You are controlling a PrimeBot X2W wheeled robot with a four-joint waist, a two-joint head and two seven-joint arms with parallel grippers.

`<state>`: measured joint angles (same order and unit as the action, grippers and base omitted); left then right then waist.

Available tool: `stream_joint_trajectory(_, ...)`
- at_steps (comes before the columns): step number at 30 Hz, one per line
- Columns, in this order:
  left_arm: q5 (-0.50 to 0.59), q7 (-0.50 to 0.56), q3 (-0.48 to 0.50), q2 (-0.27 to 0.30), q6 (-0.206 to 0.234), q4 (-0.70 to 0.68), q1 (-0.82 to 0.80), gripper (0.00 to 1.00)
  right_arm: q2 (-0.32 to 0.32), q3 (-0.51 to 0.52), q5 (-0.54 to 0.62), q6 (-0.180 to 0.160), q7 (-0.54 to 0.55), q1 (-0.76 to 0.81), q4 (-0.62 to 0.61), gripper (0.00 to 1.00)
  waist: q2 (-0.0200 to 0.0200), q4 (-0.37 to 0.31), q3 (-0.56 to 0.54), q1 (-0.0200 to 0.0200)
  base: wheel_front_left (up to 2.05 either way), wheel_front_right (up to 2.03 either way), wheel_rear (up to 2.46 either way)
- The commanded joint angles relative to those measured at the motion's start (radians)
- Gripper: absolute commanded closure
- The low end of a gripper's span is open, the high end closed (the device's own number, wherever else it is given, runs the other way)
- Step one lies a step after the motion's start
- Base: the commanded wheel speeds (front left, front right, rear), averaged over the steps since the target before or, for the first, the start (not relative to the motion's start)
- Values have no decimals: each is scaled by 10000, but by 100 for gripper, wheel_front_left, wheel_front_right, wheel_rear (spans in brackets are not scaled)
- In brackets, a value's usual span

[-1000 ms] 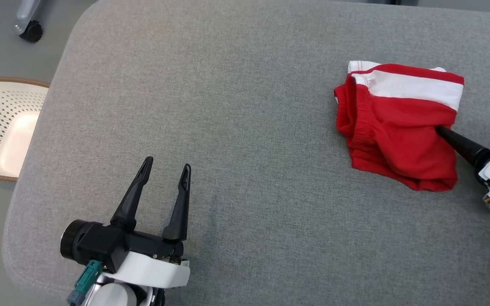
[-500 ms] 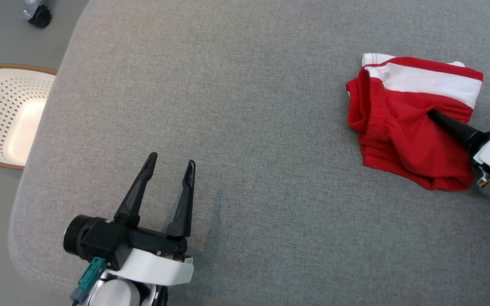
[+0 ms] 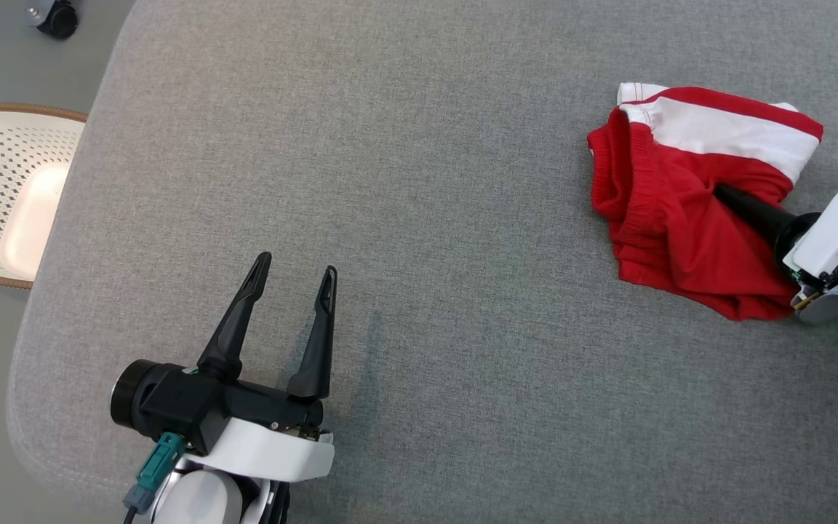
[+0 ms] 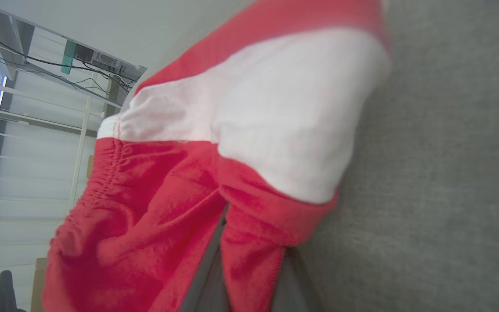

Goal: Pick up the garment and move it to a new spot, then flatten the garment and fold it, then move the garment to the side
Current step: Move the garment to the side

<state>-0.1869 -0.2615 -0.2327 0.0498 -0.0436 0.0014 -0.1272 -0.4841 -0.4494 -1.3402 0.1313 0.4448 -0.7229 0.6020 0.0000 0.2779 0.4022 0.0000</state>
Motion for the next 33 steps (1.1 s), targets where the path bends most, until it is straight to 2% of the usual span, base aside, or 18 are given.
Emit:
stream_joint_trajectory(1, -56, -25, 21, 30, 34, -26, -153, 0, 132, -214, -149, -10, -17, 373, 194, 100, 0, -30, -16, 0, 0, 0, 0)
stream_joint_trajectory(7, 35, -25, 48, 27, 66, -107, -164, 0, -385, -618, 194, -10, -302, 194, -142, 100, 0, -249, -122, 0, 0, 0, 0)
stream_joint_trajectory(14, 127, -25, 35, 28, -83, -24, -168, 0, -917, -1194, 575, -8, -391, -338, -631, 100, 0, -929, -87, 0, 0, 0, 0)
stream_joint_trajectory(20, 252, -25, -109, 25, -248, 60, -414, 0, -1429, -1595, 783, -7, -484, -778, -988, 100, 0, -1993, 142, 0, 0, 0, 0)
stream_joint_trajectory(27, 260, -25, -76, 31, -325, 128, -850, 0, -2385, -1608, 867, -5, -620, -1119, -1196, 100, 0, -2954, 499, 0, 0, 0, 0)
stream_joint_trajectory(33, 275, -25, 56, 33, -363, 234, -1012, 0, -3458, -1613, 1208, -5, -724, -1322, -1563, 100, 0, -3471, 679, 0, 0, 0, 0)
